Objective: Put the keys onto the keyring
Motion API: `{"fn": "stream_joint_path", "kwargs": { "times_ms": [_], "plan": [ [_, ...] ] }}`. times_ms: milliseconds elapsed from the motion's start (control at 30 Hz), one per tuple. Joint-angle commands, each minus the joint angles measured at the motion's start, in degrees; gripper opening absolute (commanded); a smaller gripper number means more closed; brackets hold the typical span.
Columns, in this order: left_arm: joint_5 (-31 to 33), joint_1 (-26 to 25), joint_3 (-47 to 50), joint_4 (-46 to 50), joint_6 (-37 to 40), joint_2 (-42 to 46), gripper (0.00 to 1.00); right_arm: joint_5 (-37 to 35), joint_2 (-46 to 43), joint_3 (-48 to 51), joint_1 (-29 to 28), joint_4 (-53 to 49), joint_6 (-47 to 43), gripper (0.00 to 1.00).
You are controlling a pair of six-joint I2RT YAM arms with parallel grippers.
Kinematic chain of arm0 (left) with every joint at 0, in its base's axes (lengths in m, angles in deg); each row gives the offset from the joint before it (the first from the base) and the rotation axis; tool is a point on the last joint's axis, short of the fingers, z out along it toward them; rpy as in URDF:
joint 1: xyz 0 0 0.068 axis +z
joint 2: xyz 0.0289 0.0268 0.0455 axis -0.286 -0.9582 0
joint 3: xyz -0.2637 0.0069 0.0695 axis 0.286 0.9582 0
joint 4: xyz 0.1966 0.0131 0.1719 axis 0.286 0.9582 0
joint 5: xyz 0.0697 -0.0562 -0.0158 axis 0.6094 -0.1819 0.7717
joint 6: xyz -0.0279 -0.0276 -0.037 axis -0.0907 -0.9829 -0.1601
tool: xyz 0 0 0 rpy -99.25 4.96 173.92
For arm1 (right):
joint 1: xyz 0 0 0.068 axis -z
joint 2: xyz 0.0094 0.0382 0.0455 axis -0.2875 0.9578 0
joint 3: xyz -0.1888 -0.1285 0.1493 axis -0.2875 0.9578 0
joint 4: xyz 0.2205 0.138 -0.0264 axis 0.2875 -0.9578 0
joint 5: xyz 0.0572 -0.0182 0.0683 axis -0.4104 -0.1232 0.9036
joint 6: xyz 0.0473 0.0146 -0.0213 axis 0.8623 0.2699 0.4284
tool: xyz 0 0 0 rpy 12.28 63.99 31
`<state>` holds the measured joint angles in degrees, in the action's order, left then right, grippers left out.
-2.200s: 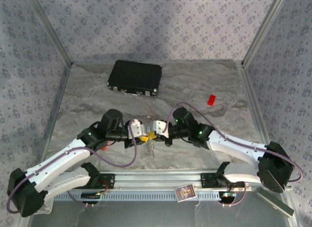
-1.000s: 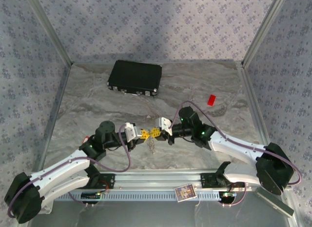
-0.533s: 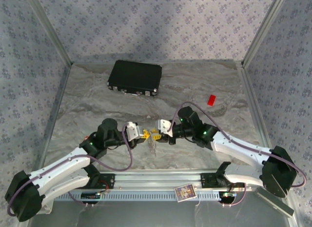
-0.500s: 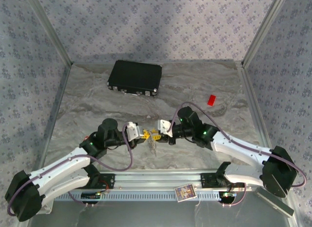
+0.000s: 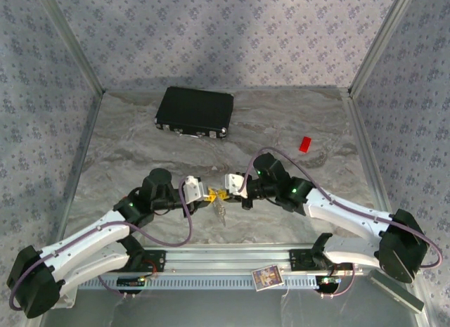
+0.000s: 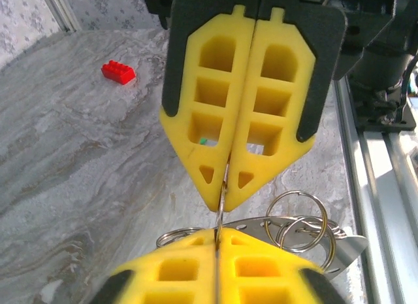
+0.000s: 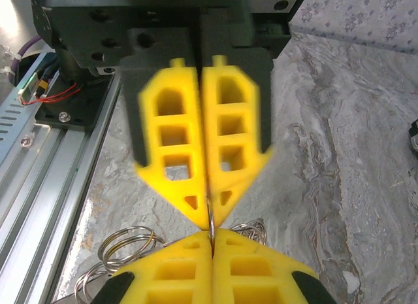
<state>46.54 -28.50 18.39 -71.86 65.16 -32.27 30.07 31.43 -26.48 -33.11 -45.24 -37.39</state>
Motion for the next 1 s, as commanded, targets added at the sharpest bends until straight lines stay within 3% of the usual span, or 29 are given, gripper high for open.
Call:
{"fn": "stream_joint_path", "kwargs": {
  "times_ms": [0,200,600,700,833,967],
  "plan": [
    [-0.2,-0.4,-1.7,-1.8,0.2,-0.1,0.19,0.7,0.8,-1.3,-0.3,-0.4,-0.2,0.0],
    [-0.3,-0.4,0.0,-5.0,-0.9,-0.9,0.18,3.2,1.5,-0.3,-0.1,3.3,2.3,0.0],
    [-0.1,-0.4,0.7,-5.1,-0.8,-0.1,0.0,3.0,1.2,0.7,0.1,5.1,4.0,0.0],
    [1.1,-0.4,0.4,-4.3,-0.3,0.6,0.0,1.3,-0.7,1.5,0.8,5.0,4.6,0.31],
    [3.2,-0.4,-0.1,-3.4,-0.3,1.5,0.0,-1.7,-6.1,4.1,3.2,4.9,7.2,0.4],
    [4.1,-0.3,-0.7,-2.8,-0.9,1.2,0.0,-12.3,-10.1,5.7,4.1,3.2,13.4,0.43]
  ]
}}
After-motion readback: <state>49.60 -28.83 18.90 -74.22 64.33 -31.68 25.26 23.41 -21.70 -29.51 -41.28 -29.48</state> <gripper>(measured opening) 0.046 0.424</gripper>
